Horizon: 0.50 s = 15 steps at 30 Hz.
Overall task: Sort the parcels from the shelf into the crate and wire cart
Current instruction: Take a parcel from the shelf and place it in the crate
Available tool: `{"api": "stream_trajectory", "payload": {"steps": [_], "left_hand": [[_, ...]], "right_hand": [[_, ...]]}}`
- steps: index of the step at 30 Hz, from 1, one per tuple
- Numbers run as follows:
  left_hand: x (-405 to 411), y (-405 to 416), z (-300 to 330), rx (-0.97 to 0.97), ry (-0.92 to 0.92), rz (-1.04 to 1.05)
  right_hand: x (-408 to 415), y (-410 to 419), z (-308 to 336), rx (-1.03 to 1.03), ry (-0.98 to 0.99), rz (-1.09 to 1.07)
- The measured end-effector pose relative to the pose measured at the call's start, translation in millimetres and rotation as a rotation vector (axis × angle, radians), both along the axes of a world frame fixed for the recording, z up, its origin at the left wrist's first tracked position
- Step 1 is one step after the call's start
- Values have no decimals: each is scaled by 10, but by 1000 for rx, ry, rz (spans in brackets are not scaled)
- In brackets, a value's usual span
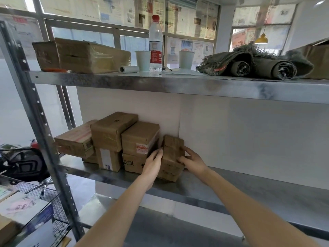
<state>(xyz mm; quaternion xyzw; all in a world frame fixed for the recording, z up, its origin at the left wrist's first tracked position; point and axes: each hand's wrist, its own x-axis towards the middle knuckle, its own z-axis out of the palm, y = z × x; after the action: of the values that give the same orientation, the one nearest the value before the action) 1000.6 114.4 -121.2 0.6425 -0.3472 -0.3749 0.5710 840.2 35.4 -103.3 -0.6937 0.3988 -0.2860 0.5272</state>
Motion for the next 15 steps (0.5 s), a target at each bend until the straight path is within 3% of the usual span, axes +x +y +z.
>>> {"api": "stream_trajectory", "payload": {"steps": [6, 15], "left_hand": [[-261, 190, 131, -57, 51, -20], [-763, 709, 315, -166, 80, 151]], "right_hand": [[-269, 207, 35, -81, -102, -11], [-770, 431, 217, -119, -110, 153]]}}
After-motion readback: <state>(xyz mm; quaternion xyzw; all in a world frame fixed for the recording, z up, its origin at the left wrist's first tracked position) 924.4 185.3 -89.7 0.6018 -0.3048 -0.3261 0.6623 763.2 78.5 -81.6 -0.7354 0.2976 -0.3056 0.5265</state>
